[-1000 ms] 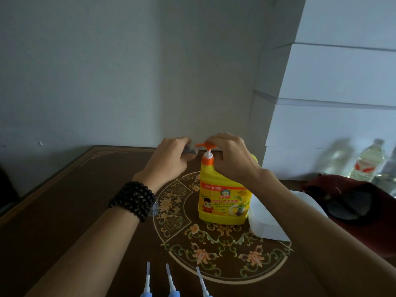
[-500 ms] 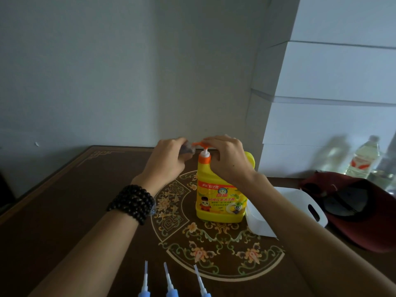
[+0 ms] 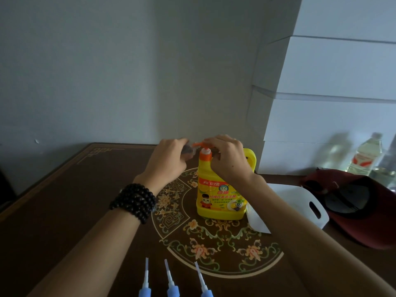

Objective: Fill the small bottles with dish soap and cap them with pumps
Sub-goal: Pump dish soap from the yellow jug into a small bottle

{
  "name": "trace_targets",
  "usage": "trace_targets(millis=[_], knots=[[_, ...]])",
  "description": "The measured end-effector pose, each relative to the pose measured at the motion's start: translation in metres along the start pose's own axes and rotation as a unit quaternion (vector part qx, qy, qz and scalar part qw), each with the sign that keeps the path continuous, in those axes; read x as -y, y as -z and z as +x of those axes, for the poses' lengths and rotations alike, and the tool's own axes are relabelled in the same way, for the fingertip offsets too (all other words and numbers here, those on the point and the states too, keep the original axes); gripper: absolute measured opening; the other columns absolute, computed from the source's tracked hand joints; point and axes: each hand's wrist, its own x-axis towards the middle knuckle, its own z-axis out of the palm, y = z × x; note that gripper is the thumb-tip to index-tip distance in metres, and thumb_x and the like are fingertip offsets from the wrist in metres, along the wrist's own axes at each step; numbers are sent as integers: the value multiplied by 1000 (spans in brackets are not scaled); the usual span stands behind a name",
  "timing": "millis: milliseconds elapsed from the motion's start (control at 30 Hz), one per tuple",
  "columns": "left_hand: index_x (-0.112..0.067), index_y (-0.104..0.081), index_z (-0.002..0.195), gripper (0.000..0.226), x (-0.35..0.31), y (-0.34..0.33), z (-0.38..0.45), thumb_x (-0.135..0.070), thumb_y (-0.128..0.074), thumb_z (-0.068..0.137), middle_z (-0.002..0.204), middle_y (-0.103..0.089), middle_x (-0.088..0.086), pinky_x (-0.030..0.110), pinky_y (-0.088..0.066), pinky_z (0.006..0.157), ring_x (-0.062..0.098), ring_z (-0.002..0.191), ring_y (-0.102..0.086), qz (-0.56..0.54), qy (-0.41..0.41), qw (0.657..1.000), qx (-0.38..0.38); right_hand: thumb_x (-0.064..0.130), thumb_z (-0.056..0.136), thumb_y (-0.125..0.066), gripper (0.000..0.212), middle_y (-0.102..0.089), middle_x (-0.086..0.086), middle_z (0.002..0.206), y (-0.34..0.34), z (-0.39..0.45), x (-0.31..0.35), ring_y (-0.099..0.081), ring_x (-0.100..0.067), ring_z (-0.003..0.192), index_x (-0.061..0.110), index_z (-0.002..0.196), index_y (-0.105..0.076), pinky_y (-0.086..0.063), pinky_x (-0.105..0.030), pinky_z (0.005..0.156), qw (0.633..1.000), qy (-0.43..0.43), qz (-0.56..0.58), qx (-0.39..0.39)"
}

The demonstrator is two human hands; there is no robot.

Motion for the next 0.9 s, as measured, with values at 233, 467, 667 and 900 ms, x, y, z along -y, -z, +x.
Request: trace_targets(millis=[233, 467, 667, 900], knots=[[-6, -73, 96, 9, -6, 6, 8, -11, -74, 88, 86, -75, 8, 37, -54, 67, 25, 77, -68, 32, -20, 999, -28, 12, 82, -53, 30, -76, -13, 96, 4, 3, 0, -70, -30, 90, 5, 98, -76, -58, -36, 79, 1000, -11, 3, -22], [-8, -71, 90, 5, -1, -3, -5, -4, -70, 89, 87, -75, 7, 39, -58, 72, 24, 82, -71, 23, 9, 1000, 7, -12, 71, -59, 25, -73, -14, 82, -6, -4, 3, -66, -32, 77, 1, 85, -75, -50, -26, 67, 1000, -26, -2, 2], [-7, -70, 94, 7, -11, 9, 7, -13, -72, 90, 86, -73, 7, 32, -47, 64, 26, 80, -68, 41, -7, 999, -16, 5, 69, -52, 37, -76, -12, 94, 15, 14, 2, -69, -29, 88, 4, 96, -76, -56, -31, 79, 998, 4, -13, 55], [-7, -66, 83, 8, -4, 0, 3, -9, -71, 90, 79, -71, 7, 42, -55, 66, 25, 75, -68, 43, -3, 999, -11, 2, 82, -64, 9, -70, -14, 79, -8, 3, -6, -64, -30, 74, 0, 83, -72, -53, -37, 63, 1000, -14, -13, -13]])
